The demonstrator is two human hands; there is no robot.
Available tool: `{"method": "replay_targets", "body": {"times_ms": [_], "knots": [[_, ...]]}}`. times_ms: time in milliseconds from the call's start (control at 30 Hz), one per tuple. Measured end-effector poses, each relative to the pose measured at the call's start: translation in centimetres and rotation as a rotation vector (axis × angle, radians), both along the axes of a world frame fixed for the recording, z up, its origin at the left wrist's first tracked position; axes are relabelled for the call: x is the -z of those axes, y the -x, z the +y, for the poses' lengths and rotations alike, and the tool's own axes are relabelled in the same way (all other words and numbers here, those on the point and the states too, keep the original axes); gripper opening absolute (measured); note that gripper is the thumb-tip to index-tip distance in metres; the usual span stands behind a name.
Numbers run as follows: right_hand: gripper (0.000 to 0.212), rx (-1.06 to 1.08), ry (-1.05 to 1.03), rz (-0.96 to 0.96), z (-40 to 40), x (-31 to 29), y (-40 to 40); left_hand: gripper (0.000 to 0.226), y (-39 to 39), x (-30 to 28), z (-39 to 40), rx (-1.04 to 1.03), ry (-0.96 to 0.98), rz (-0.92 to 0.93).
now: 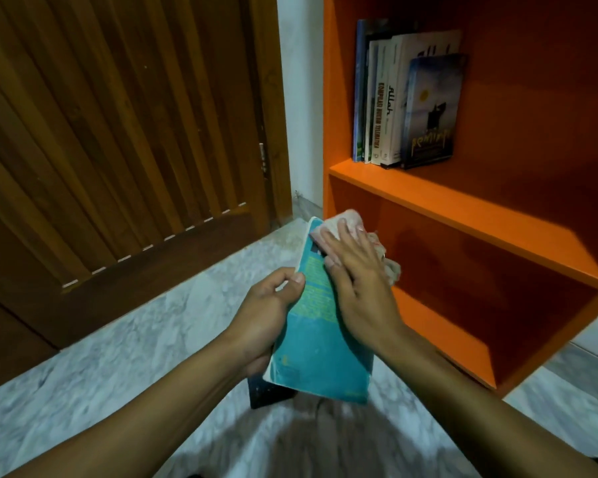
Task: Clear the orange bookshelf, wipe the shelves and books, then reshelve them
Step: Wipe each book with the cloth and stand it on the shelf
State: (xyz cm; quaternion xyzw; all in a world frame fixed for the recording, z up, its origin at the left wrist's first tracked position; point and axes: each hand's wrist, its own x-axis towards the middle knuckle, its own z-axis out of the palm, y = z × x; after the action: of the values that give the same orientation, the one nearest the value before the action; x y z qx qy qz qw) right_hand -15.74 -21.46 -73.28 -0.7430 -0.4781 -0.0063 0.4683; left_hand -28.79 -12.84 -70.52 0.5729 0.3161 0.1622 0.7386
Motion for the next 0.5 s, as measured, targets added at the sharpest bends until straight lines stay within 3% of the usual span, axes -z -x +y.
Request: {"method": "replay_targets", "body": {"times_ms": [267, 500], "knots": [[0.048, -0.182, 0.165, -0.025, 0.5, 3.3, 3.3, 0.025, -0.8, 0.7, 1.5, -0.231, 0.283, -0.018], [0.053, -0.443, 0.139, -0.252, -0.7, 5.4, 4.0, 0.042, -0.4, 1.3, 4.1, -0.394, 0.529, -0.098]]}}
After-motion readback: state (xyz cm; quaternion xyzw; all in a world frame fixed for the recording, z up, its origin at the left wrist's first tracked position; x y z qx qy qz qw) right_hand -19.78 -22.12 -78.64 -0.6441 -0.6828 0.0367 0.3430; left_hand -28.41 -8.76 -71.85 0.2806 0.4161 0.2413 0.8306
